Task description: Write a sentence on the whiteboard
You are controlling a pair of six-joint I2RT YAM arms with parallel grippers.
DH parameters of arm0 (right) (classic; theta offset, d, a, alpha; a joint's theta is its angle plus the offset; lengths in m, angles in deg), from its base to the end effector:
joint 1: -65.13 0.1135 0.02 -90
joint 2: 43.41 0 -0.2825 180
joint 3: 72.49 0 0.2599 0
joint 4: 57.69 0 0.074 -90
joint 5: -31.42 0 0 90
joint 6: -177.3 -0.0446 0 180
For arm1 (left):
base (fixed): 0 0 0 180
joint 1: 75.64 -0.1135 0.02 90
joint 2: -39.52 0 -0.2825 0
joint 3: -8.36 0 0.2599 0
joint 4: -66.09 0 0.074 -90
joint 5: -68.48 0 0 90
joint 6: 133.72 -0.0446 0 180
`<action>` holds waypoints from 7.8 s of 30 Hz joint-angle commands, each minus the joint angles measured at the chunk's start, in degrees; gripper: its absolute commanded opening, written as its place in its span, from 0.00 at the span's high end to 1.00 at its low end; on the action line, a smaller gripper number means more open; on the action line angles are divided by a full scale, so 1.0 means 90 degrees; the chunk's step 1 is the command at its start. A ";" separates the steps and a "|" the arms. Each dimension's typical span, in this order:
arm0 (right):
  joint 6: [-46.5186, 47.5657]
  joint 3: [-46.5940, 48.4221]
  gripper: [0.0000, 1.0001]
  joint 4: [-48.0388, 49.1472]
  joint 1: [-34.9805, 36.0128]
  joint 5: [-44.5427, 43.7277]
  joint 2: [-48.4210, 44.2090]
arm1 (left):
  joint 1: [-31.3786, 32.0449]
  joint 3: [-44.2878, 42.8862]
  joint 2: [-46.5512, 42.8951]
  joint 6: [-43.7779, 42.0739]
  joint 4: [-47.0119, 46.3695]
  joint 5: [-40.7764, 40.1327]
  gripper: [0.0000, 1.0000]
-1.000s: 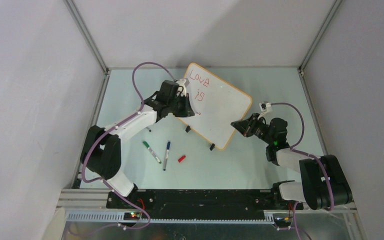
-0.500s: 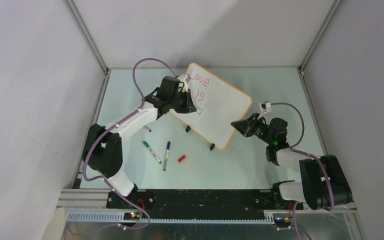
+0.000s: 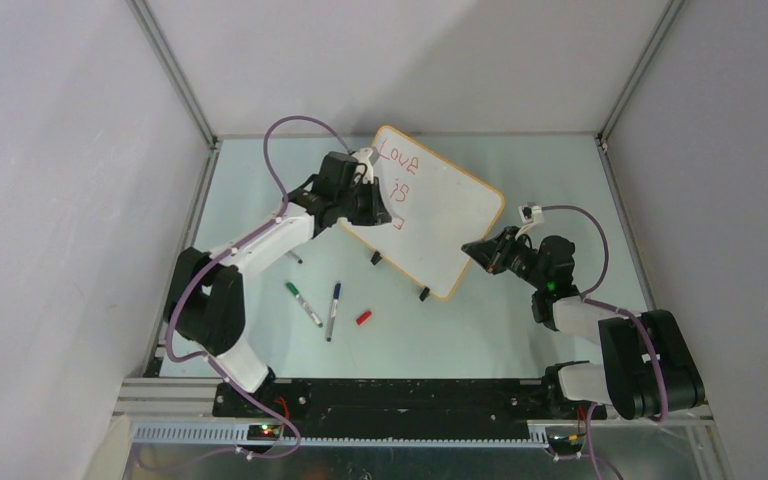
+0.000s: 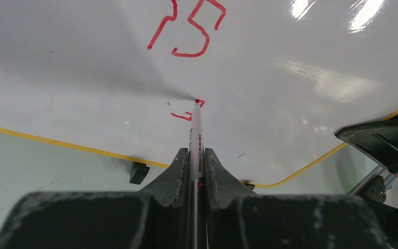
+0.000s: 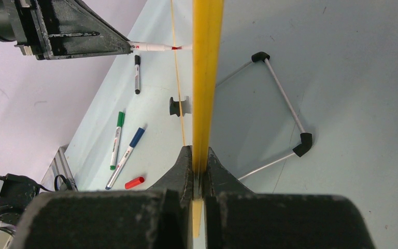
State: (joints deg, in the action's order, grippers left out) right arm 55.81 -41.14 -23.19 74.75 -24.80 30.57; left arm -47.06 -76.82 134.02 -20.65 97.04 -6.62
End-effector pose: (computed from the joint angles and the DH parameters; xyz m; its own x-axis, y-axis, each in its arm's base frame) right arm 0.2356 0.0651 0.1933 -0.4749 0.3599 -0.8031 -0.5084 0.6327 0.5842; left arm 0.3352 -0.1957 0.2773 -0.7709 -0.0113 -0.6369 0.3614 0.8156 -0.4519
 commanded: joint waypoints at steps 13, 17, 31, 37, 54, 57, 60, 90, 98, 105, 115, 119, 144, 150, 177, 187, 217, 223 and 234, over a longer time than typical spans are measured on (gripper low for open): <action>0.0210 -0.0037 1.00 -0.0105 -0.0044 -0.0401 0.0022 | -0.0148 -0.0063 -0.0019 0.0081 -0.0075 -0.0266 1.00; 0.0216 -0.0042 1.00 -0.0116 -0.0050 -0.0399 0.0019 | -0.0147 -0.0022 -0.0020 0.0100 -0.0064 -0.0286 1.00; 0.0216 -0.0041 1.00 -0.0151 -0.0045 -0.0401 -0.0040 | -0.0116 0.0052 0.0006 0.0136 0.0162 -0.0382 1.00; 0.0221 -0.0033 1.00 -0.0161 -0.0048 -0.0404 -0.0048 | -0.0042 0.0017 0.0049 0.0063 0.0296 -0.0472 1.00; 0.0234 -0.0040 1.00 -0.0200 -0.0055 -0.0413 -0.0078 | 0.0111 -0.0150 0.0132 -0.0133 0.0861 -0.0694 1.00; 0.0235 -0.0031 1.00 -0.0203 -0.0052 -0.0413 -0.0082 | 0.0135 -0.0223 0.0182 -0.0188 0.0994 -0.0739 1.00; 0.0237 -0.0044 1.00 -0.0201 -0.0054 -0.0410 -0.0084 | 0.0157 -0.0229 0.0179 -0.0193 0.1003 -0.0718 1.00; 0.0246 -0.0046 1.00 -0.0229 -0.0050 -0.0428 -0.0107 | 0.0350 -0.0399 -0.0430 -0.0345 0.1067 -0.0576 1.00; 0.0173 -0.0046 1.00 -0.0175 -0.0039 -0.0373 -0.0093 | 0.0349 0.0316 -0.1822 0.0869 0.0915 -0.1295 0.99; 0.0100 -0.0086 1.00 -0.0034 -0.0004 -0.0366 -0.0032 | 0.0348 0.2020 -0.2986 0.1665 -0.1090 -0.2332 0.97; -0.0076 -0.0093 1.00 0.0205 0.0010 -0.0277 0.0161 | 0.0379 0.3093 -0.2856 0.0897 -0.3091 -0.2102 0.98; -0.0095 -0.0089 1.00 0.0231 0.0009 -0.0244 0.0164 | 0.0482 0.3610 -0.2842 0.0802 -0.3811 -0.2691 0.93; 0.0189 -0.0047 1.00 -0.0317 0.0095 -0.0454 -0.0265 | 0.0468 0.5256 -0.4405 0.0356 -0.5037 -0.2995 1.00; 0.0233 -0.0036 1.00 -0.0315 0.0123 -0.0480 -0.0247 | 0.0446 0.5421 -0.4299 0.0587 -0.5440 -0.2792 1.00; 0.0397 0.0079 1.00 -0.0627 0.0097 -0.0429 -0.0479 | 0.0399 0.4848 -0.2997 0.0915 -0.5785 -0.1349 1.00; 0.0467 0.0075 1.00 -0.0612 0.0236 -0.0581 -0.0364 | 0.0461 0.4805 -0.2701 0.0430 -0.5954 -0.0769 1.00; 0.0491 0.0070 1.00 -0.0656 0.0246 -0.0562 -0.0405 | 0.0573 0.3591 -0.1565 0.0166 -0.4579 -0.0512 1.00; 0.0487 0.0075 1.00 -0.0646 0.0263 -0.0556 -0.0393 | 0.0577 0.3508 -0.1494 0.0178 -0.4543 -0.0503 1.00; 0.0492 0.0075 1.00 -0.0632 0.0260 -0.0545 -0.0393 | 0.0583 0.3370 -0.1436 0.0211 -0.4567 -0.0494 1.00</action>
State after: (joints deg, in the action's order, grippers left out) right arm 56.91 -41.45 -27.56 76.81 -27.75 26.52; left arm -42.25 -43.49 120.66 -17.42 57.22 -12.02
